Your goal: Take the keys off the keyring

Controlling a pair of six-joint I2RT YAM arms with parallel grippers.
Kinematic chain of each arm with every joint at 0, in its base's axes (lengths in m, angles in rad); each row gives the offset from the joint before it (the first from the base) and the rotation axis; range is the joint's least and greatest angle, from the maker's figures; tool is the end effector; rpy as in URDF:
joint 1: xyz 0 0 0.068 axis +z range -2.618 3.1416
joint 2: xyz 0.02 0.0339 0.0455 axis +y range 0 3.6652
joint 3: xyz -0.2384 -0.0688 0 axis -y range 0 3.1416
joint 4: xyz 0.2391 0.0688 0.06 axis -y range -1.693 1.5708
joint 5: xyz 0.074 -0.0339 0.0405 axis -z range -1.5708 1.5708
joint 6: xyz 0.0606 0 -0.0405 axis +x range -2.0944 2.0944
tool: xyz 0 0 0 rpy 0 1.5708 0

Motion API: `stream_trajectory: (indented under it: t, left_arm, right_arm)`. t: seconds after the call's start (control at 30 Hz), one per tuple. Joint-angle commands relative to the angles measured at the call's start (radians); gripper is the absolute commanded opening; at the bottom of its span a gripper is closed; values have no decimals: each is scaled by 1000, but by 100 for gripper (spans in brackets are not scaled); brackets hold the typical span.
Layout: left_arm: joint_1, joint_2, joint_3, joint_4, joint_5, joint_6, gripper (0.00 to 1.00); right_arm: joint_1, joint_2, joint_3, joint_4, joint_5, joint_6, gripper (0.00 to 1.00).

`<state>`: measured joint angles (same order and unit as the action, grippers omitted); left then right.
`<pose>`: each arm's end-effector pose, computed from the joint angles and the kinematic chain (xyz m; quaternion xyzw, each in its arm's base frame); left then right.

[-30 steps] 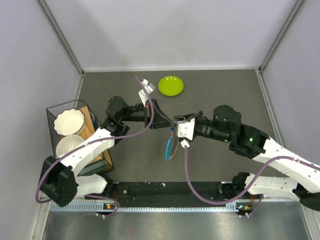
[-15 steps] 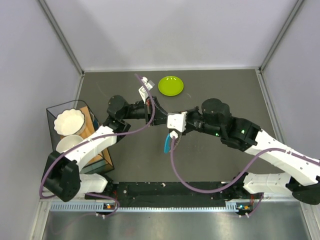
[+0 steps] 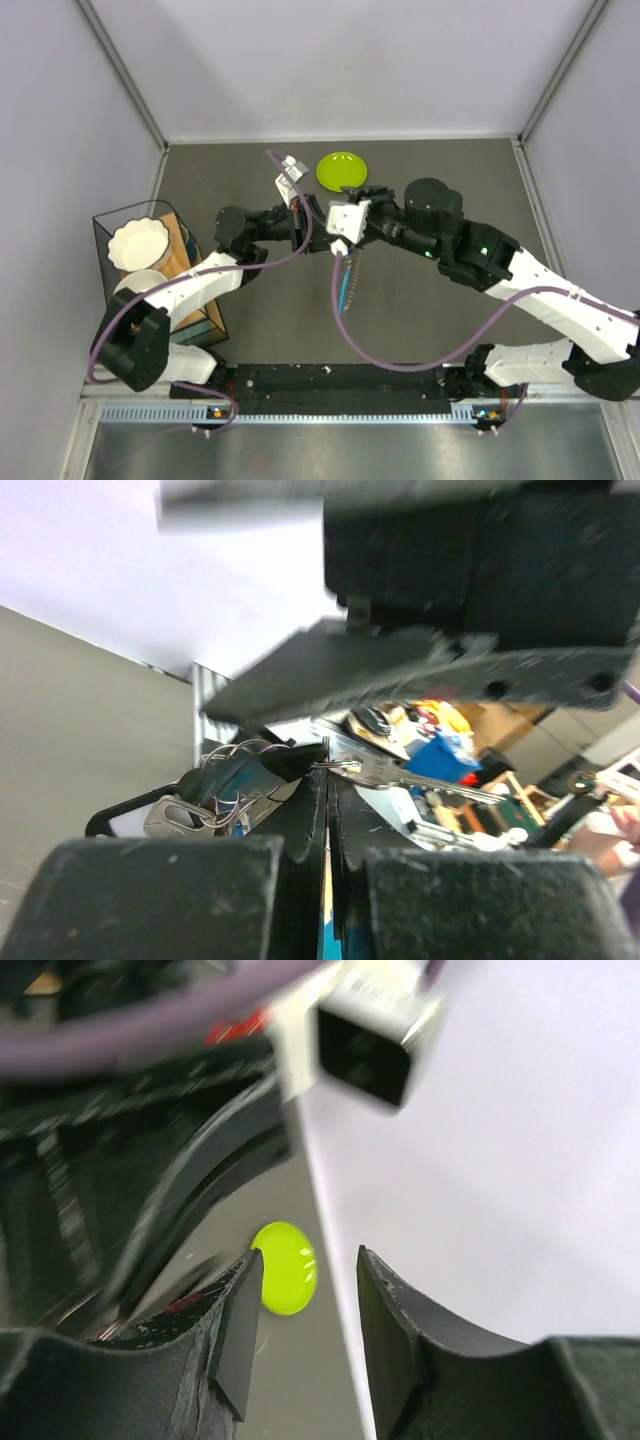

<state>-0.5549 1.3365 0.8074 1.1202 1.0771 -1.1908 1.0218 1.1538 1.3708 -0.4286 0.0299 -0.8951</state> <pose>0.2155 -0.1964 0.3337 0.3036 0.5251 -0.7354 0.3019 0.1454 0.2341 0.4133 -0.6310 0.4547 0.0282 0.6279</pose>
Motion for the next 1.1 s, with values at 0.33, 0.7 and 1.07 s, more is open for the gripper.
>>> stream_trajectory:
  t: [0.33, 0.7, 1.07]
  left_arm:
    - [-14, -5, -45, 331, -31, -162, 0]
    - [3, -129, -70, 320, -132, 9, 0]
    - [3, -227, -88, 265, -181, 82, 0]
  right_arm:
    - [-26, 144, 255, 87, 191, 33, 49]
    - [-31, -144, 79, 87, 96, 764, 51]
    - [-29, -283, -125, 151, -205, 1070, 35]
